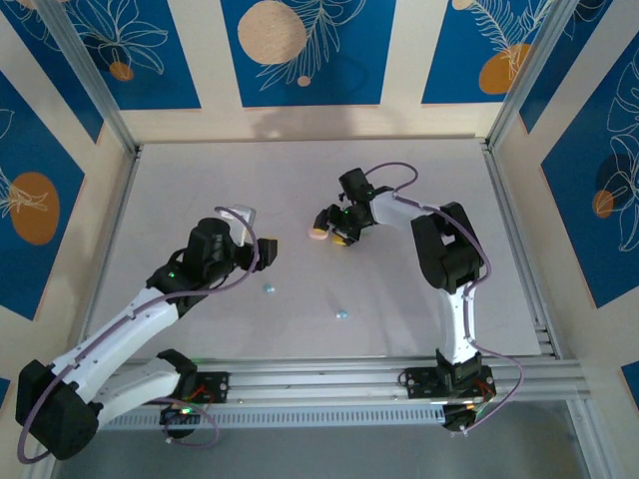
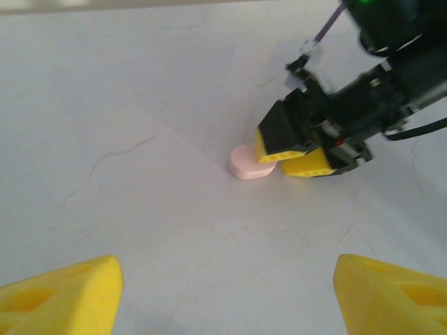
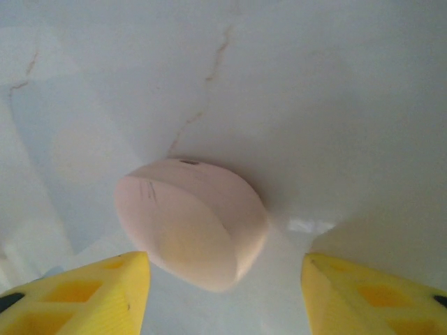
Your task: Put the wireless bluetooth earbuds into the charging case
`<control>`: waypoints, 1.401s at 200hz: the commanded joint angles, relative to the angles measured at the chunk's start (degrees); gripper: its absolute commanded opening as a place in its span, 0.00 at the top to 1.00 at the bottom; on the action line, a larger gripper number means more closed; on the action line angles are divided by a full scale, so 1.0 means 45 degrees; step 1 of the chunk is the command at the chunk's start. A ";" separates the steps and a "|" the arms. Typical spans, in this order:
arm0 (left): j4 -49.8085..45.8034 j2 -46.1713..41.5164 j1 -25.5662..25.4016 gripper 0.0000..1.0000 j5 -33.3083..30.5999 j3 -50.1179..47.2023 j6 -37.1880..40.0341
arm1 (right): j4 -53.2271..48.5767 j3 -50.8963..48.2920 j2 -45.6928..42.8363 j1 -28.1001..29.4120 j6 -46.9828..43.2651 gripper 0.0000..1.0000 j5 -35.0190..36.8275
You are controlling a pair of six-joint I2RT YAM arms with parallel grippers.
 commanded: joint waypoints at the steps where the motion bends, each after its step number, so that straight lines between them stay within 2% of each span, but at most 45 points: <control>1: -0.1160 0.0093 0.0557 0.20 -0.0228 0.0137 -0.1078 | -0.1071 -0.0072 -0.1211 0.0076 -0.0744 0.39 0.0583; 28: -0.2426 -0.0064 0.1874 0.18 -0.0914 -0.0253 -0.2824 | -0.0818 -0.0995 -0.2948 0.0452 -0.1406 0.39 0.0493; 46: -0.3769 -0.0259 0.2815 0.16 -0.2101 -0.0446 -0.3865 | -0.0907 -0.1640 -0.4225 0.0750 -0.1731 0.39 0.0556; 56: -0.4757 -0.0376 0.3311 0.10 -0.3089 -0.0464 -0.4459 | -0.1157 -0.1891 -0.4894 0.0898 -0.1821 0.39 0.0591; 71: -0.5716 -0.0497 0.4216 0.05 -0.3751 -0.0576 -0.4830 | -0.1476 -0.2316 -0.5944 0.1156 -0.1974 0.39 0.0718; 90: -0.6404 -0.0354 0.5742 0.04 -0.3204 -0.0823 -0.5842 | -0.1608 -0.2935 -0.7277 0.1426 -0.1935 0.39 0.1082; 112: -0.6456 0.0124 0.6529 0.06 -0.2767 -0.1155 -0.6795 | -0.1428 -0.3665 -0.8513 0.1561 -0.1592 0.39 0.1215; 131: -0.6548 0.0664 0.6918 0.09 -0.2519 -0.1408 -0.7873 | -0.1427 -0.4117 -0.9269 0.1586 -0.1359 0.39 0.1404; 179: -0.6435 0.2167 0.7086 0.15 -0.2406 -0.1587 -0.9640 | -0.1091 -0.5278 -1.0418 0.1401 -0.0856 0.39 0.1358; 214: -0.5740 0.3185 0.7301 0.20 -0.2294 -0.1404 -0.9445 | -0.1246 -0.5447 -1.0720 0.1283 -0.0826 0.39 0.1328; 242: -0.5104 0.3872 0.7593 0.32 -0.2292 -0.1355 -0.9361 | -0.1310 -0.5597 -1.0976 0.1239 -0.0739 0.38 0.1360; 280: -0.4261 0.4752 0.7898 0.39 -0.1839 -0.1465 -0.9358 | -0.1408 -0.5738 -1.1288 0.1177 -0.0621 0.38 0.1462</control>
